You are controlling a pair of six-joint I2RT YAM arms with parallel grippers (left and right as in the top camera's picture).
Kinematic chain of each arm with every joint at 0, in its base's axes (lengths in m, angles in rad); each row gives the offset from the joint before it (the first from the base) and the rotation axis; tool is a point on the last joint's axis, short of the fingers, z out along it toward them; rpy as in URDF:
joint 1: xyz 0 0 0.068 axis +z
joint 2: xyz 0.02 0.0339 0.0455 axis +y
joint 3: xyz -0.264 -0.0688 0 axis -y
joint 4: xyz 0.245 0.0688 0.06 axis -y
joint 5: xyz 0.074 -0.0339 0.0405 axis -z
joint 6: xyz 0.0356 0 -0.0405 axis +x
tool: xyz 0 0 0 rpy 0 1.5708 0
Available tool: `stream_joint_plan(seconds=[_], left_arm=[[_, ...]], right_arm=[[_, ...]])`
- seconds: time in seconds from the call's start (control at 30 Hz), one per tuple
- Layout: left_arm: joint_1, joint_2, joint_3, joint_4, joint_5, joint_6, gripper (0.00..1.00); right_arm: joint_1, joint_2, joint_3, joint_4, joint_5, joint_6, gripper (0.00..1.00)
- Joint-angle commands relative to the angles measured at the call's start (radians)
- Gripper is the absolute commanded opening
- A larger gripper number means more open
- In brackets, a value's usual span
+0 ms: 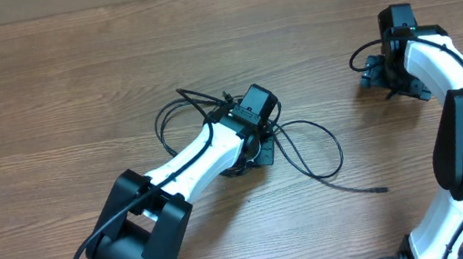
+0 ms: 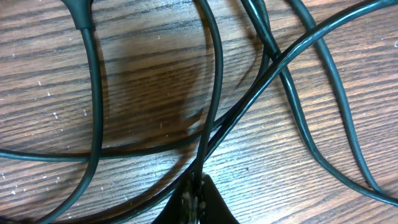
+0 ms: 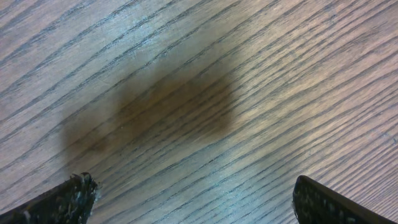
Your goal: Untangle cables
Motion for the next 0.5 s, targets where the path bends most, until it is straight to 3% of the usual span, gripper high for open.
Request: stream_joint_plan(seconds=[0.0,0.27,0.47], left_arm=[[-0.005,0.010,-0.005,0.004,-0.006,0.000,0.04],[0.003,-0.003,0.122,-0.079,-0.006,0.031,0.04],[0.026,-0.013,0.364,-0.229,0.002,0.113,0.04]], right_arm=[[0.003,-0.023,-0.006,0.004,-0.001,-0.003,1.00],[0.003,-0.023,-0.006,0.004,-0.001,-0.003,1.00],[0.003,-0.023,-0.006,0.004,-0.001,-0.002,1.00]])
